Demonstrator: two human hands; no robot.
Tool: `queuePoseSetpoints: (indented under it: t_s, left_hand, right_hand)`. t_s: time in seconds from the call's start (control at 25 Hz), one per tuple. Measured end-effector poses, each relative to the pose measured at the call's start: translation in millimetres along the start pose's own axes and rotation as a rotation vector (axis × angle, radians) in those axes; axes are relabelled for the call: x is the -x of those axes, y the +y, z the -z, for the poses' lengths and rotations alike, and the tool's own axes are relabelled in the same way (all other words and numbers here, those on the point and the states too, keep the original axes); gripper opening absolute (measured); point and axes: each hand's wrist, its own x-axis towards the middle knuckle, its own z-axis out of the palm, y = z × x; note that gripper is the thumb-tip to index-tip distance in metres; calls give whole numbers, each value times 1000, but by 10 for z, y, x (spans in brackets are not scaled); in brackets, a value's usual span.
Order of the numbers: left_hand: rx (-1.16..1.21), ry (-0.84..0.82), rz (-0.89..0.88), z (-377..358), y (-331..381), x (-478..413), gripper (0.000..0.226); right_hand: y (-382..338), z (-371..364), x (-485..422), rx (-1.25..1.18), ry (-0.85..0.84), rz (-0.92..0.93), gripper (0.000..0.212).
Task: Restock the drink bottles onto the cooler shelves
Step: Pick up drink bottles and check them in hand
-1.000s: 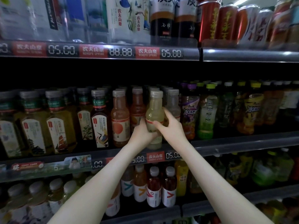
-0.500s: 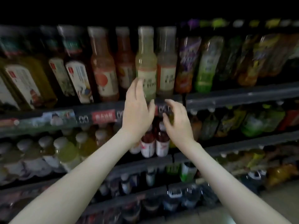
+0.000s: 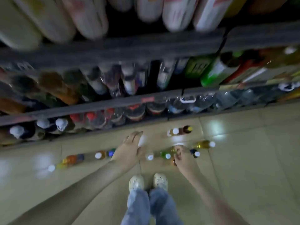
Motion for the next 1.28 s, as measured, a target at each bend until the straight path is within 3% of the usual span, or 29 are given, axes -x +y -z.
queuePoseSetpoints:
  t_s: [0.12,0.32,0.48,0.6,0.76,1.0,1.28]
  left_hand:
    - [24,-54,31,-950,-621,6,49]
    - [59,-66,170,-2118,-1487,-206,55]
    - [79,-27,259,-2674,-1934,-272,58]
    - [91,-10,286,-2797,-2145,-185,55]
    - [209,-89,211,-2455,-1902,8,54]
    - [170,-296,-29,-961,-704,250,85]
    - [206,-160,-93,680,790,658,73]
  right_hand:
    - [623,-912,-191,99,-72,-67,48]
    - [1082,-2292,-923,263,-181,93,67]
    - [1352,-3143,-1480,515,-156,125,50]
    - [1443,-3287,-1539,396,-137,73,40]
    - [1054,-2610,-963,191,-115,187,31]
    - [-367,-378,413,-141,-143,252,22]
    - [-1292,1450,1413,-485,112,393,21]
